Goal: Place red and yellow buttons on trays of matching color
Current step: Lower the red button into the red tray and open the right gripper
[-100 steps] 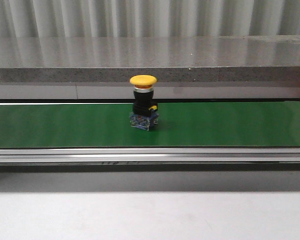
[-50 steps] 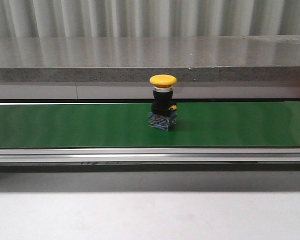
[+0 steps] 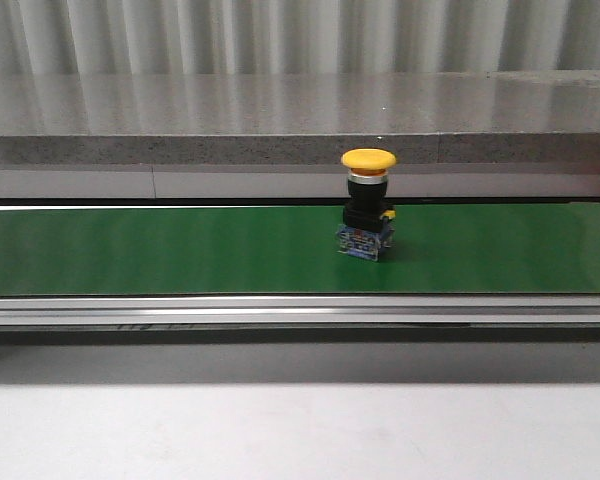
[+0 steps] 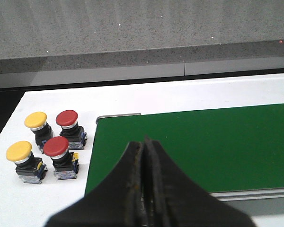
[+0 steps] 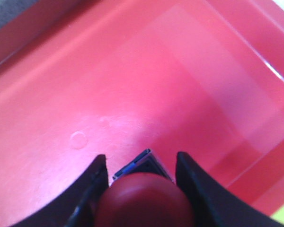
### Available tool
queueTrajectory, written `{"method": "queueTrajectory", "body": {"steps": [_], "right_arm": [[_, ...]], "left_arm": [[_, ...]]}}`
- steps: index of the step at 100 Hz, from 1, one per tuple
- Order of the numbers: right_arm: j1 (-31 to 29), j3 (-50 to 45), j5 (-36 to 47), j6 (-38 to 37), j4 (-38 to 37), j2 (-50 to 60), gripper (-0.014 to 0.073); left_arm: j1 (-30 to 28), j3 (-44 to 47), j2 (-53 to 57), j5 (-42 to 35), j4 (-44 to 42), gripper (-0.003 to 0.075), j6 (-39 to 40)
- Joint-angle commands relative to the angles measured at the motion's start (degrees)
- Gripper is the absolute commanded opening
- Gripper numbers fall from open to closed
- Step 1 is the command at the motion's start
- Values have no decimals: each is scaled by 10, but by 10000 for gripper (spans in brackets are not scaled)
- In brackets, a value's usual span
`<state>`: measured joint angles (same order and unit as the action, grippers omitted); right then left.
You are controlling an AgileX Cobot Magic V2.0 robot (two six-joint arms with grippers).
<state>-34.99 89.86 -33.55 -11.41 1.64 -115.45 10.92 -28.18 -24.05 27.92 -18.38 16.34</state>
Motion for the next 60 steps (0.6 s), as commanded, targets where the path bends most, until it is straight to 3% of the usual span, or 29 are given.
{"method": "queueTrajectory", "body": {"steps": [1,34,41,60], "right_arm": [[-1,21,34,7,-1,20,193],[-1,21,32,7,-1,-1,215],[-1,21,32,7,-1,0,281],[-2,23,29,7,-1,1,575]], "left_arm": [[5,-14,-3,-43,-5,-20,1],[5,-14,-3,-43,-5,-20,1],[5,-14,-3,-43,-5,-20,1],[5,-14,-3,-43,-5,-20,1]]}}
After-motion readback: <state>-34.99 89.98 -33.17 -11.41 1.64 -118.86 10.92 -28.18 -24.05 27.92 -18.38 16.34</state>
